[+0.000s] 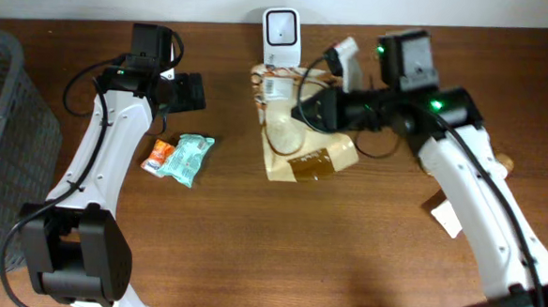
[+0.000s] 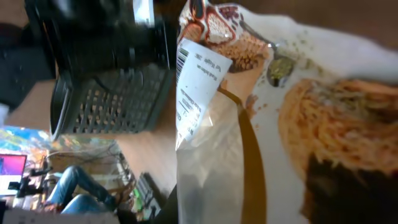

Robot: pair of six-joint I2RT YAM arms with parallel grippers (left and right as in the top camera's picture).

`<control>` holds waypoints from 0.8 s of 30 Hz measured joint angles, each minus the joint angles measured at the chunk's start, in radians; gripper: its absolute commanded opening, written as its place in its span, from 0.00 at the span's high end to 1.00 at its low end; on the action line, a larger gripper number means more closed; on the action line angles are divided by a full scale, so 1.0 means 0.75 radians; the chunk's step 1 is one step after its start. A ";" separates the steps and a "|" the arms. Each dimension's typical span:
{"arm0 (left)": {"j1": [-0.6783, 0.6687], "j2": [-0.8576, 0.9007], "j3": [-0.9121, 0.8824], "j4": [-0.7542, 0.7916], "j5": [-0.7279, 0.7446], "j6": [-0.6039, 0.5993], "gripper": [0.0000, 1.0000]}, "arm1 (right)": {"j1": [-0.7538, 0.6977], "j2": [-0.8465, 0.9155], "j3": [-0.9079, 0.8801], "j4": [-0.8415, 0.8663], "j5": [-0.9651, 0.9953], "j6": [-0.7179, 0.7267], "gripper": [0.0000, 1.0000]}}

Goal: Scan the item barcode

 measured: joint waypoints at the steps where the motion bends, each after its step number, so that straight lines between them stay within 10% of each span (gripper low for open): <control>1: 0.000 0.000 0.000 -0.001 0.000 0.000 0.01 | 0.000 0.026 0.020 0.052 0.004 0.004 0.96; 24: 0.000 0.000 0.000 0.000 -0.001 0.000 0.01 | 0.028 0.682 0.079 0.002 0.391 -0.121 0.96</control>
